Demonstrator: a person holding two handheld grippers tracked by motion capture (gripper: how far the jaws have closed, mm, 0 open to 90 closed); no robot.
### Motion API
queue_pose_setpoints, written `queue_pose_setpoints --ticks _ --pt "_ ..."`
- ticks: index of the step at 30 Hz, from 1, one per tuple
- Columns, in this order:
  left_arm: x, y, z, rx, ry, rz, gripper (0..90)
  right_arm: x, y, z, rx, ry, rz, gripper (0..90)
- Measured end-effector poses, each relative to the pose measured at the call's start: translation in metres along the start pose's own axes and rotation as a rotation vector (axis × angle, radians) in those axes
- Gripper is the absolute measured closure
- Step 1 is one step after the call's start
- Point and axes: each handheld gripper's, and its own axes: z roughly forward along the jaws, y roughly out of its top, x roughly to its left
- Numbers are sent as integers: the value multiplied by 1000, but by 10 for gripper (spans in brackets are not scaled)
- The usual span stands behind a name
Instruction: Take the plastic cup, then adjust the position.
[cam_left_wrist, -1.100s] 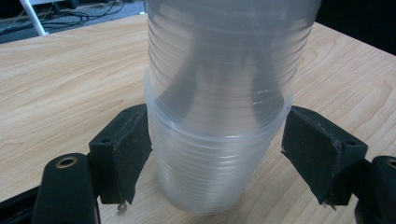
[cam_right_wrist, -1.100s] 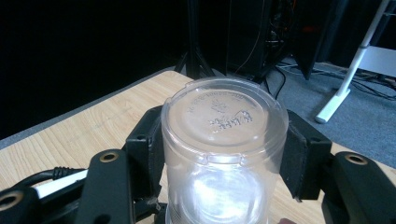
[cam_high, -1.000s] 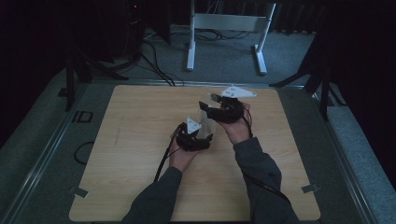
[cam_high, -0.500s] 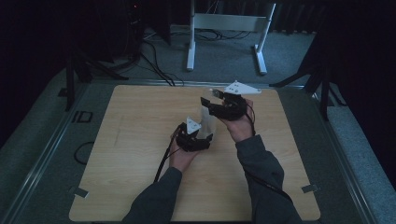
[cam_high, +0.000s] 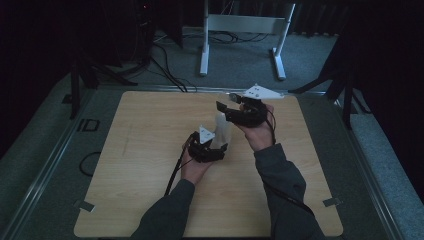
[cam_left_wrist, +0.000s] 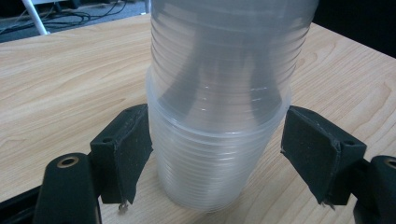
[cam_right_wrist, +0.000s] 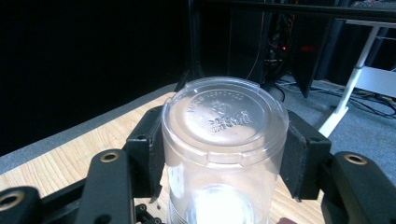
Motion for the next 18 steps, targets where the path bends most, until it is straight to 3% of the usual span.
queue_pose_setpoints --ticks 8,18 --pt "1 -1 -1 1 -4 -4 241 -1 3 -8 -15 -7 0 410" --pt "2 -1 -6 -5 -6 -6 241 -9 7 -31 -34 -46 -6 410"
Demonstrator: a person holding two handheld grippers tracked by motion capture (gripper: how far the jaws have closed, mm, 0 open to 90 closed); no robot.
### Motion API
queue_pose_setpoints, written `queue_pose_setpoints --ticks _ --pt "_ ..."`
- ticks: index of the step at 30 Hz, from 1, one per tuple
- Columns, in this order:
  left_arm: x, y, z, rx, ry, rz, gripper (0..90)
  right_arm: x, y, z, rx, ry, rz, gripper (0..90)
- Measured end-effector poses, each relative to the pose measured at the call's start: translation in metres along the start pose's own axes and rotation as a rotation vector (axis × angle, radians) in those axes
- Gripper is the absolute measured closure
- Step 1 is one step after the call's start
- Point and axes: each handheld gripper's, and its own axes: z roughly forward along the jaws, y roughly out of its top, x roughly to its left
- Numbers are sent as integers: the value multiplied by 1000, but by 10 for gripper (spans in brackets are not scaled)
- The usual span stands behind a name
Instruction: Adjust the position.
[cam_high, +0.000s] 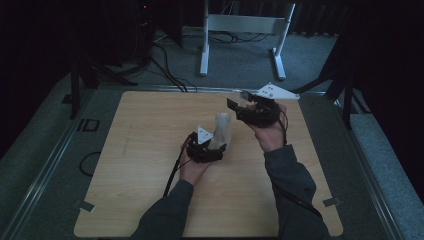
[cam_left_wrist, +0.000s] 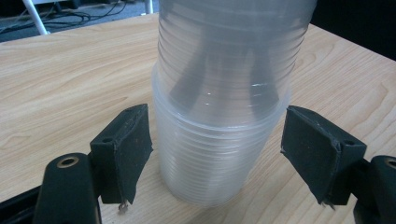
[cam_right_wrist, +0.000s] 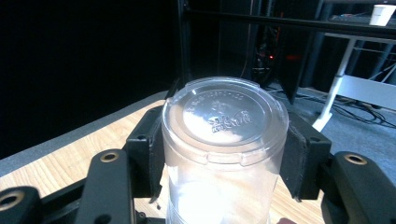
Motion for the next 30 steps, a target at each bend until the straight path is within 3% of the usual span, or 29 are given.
queue_pose_setpoints --ticks 13,30 --pt "2 -3 -7 -11 -13 -7 241 -17 -16 -14 39 -65 27 410" --pt "4 -6 -20 -43 -5 -7 241 -32 -43 -23 66 -105 82 411"
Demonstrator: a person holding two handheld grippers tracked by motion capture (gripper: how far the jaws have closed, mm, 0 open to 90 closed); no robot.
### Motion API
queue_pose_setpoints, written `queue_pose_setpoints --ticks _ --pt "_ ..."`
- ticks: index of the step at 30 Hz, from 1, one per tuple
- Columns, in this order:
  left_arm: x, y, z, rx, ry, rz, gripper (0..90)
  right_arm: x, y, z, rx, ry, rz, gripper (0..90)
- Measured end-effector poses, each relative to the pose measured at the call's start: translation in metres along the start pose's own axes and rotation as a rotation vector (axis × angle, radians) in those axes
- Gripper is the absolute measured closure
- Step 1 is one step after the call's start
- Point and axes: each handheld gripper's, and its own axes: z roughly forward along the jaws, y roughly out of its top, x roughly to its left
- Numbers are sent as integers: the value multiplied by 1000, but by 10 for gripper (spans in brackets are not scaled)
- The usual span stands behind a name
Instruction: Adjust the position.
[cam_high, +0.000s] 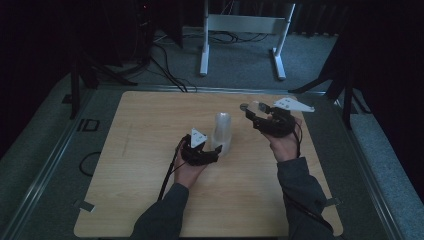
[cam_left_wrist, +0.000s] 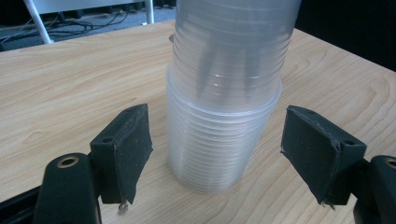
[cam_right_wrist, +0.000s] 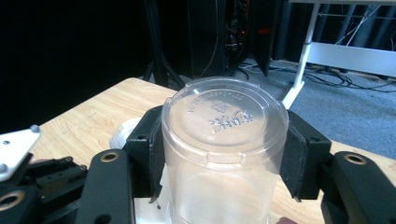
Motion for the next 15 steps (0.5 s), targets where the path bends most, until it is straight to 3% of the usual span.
queue_pose_setpoints --ticks 15 --pt "-11 5 -9 -30 -33 42 241 -10 -33 -2 32 1 81 411"
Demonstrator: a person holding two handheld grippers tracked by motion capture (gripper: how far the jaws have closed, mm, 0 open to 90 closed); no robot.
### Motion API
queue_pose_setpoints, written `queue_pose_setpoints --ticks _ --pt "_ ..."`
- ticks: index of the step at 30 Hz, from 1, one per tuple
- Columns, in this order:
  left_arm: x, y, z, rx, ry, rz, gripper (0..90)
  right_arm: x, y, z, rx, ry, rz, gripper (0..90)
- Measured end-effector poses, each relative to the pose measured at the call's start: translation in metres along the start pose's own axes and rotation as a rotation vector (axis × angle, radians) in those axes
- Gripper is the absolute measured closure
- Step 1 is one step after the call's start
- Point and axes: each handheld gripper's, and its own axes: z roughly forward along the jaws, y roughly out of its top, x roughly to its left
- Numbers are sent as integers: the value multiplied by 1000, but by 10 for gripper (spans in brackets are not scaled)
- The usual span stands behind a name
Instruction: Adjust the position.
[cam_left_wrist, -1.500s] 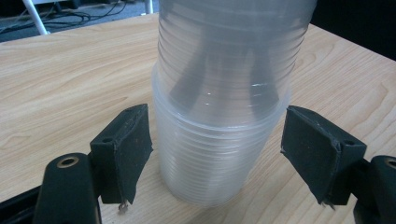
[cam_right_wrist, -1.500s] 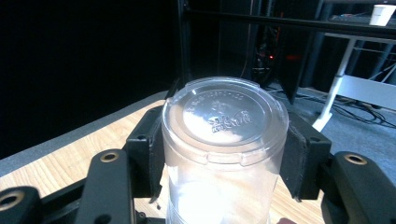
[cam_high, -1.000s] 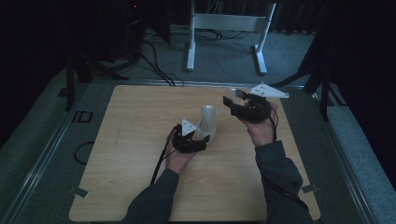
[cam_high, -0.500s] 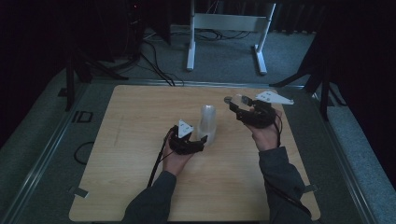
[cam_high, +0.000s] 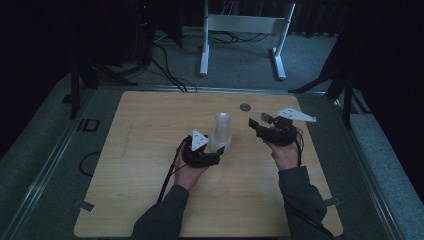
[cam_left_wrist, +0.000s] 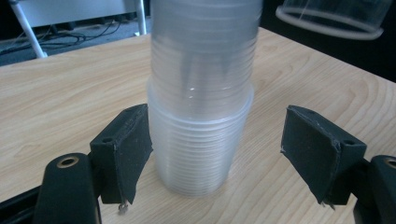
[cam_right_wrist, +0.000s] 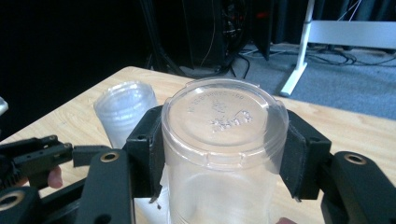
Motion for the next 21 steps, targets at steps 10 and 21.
queue_pose_setpoints --ticks 10,21 --pt "-8 2 0 -7 -21 37 241 -5 -20 4 30 26 56 411" --pt "-21 5 3 -16 -59 93 247 -7 -36 4 40 47 106 412"
